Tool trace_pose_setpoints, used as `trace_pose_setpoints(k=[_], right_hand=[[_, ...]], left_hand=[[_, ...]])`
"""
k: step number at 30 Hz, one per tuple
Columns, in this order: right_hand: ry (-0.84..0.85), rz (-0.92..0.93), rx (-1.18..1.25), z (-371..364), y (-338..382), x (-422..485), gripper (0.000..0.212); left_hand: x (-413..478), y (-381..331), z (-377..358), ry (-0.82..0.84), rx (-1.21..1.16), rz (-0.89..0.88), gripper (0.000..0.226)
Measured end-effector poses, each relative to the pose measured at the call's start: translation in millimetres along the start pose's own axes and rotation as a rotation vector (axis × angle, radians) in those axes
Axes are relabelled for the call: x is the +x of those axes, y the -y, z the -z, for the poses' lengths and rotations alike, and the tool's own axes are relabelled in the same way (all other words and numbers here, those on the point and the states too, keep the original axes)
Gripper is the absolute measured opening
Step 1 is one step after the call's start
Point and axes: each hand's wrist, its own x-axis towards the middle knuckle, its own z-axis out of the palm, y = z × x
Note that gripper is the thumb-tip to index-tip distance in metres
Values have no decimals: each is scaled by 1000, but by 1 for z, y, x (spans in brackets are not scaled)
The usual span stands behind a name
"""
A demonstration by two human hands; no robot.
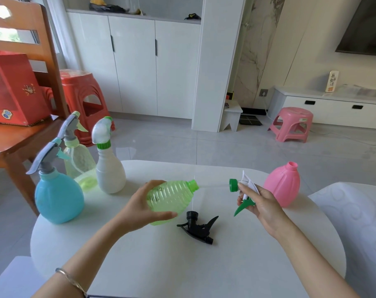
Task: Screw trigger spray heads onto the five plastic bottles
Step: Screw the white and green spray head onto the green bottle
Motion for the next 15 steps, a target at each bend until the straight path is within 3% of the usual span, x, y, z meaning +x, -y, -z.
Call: trace_pose_setpoints(k=[6,12,15], right_hand=[[183,1,-195,-27,2,-19,16],[218,93,-254,-35,8,-28,28],[224,117,-275,-32,12,-29,33]], left_hand=[[-4,-4,-16,151,29,-44,85],[-8,-14,-15,201,20,-72,80],[-8,-17,-16,136,-113,-11,94]])
